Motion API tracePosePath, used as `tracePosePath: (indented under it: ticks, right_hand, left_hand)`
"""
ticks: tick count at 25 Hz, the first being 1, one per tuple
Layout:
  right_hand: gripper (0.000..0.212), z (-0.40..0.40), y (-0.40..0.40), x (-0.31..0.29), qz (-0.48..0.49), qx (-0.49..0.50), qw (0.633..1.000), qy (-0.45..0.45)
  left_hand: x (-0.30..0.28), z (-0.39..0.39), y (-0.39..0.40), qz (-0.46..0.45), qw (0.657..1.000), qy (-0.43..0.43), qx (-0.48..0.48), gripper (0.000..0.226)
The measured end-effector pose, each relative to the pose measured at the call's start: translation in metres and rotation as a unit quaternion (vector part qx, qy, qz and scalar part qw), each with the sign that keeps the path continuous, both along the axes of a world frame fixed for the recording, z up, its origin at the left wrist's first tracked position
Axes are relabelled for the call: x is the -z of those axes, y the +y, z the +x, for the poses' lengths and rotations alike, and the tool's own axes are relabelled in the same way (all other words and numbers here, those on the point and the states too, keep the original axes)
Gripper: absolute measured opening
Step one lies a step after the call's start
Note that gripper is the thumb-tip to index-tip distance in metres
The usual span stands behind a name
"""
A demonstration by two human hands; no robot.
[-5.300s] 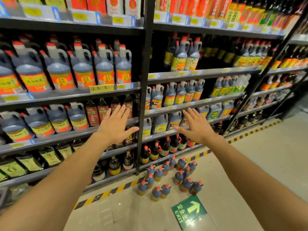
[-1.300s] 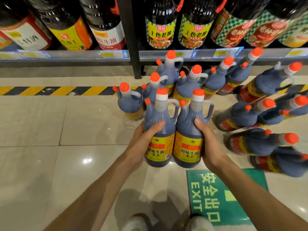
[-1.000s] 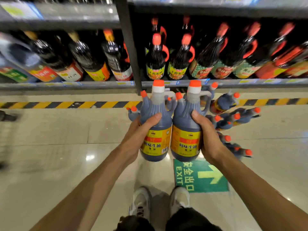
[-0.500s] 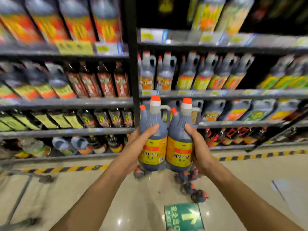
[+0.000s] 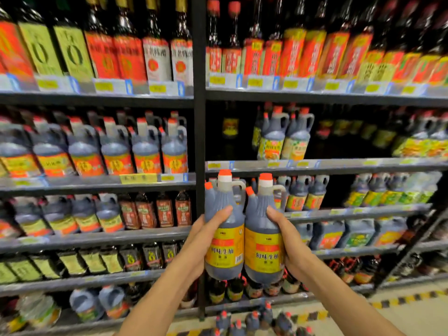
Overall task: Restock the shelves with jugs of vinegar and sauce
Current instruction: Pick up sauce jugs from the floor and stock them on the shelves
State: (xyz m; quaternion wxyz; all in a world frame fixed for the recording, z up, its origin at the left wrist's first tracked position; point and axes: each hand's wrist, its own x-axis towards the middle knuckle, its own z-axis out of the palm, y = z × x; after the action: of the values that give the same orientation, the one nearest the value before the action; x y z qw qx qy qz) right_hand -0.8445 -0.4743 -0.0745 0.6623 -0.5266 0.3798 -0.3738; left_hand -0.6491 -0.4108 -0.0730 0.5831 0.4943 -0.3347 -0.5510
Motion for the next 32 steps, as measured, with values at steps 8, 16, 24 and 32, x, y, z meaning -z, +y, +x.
tracePosePath:
  ticks: [8, 16, 24, 32]
  right_hand:
    - [0.046, 0.005, -0.107, -0.03, 0.018, -0.026, 0.999, 0.022]
    - [0.036, 0.033, -0.23, -0.07, 0.037, -0.069, 0.997, -0.002]
    - [0.052, 0.065, -0.294, -0.092, 0.034, -0.085, 0.996, -0.004]
    - [0.062, 0.098, -0.328, -0.105, -0.002, -0.032, 0.999, 0.02]
  left_hand:
    - [-0.023, 0.007, -0.097, 0.012, 1.0, -0.012, -0.003, 0.061]
    - [-0.071, 0.029, -0.204, 0.039, 0.993, -0.077, -0.075, 0.068]
    - [-0.102, 0.049, -0.26, 0.033, 0.993, -0.045, -0.107, 0.071]
    - [-0.109, 0.069, -0.308, 0.003, 0.979, -0.036, -0.199, 0.081]
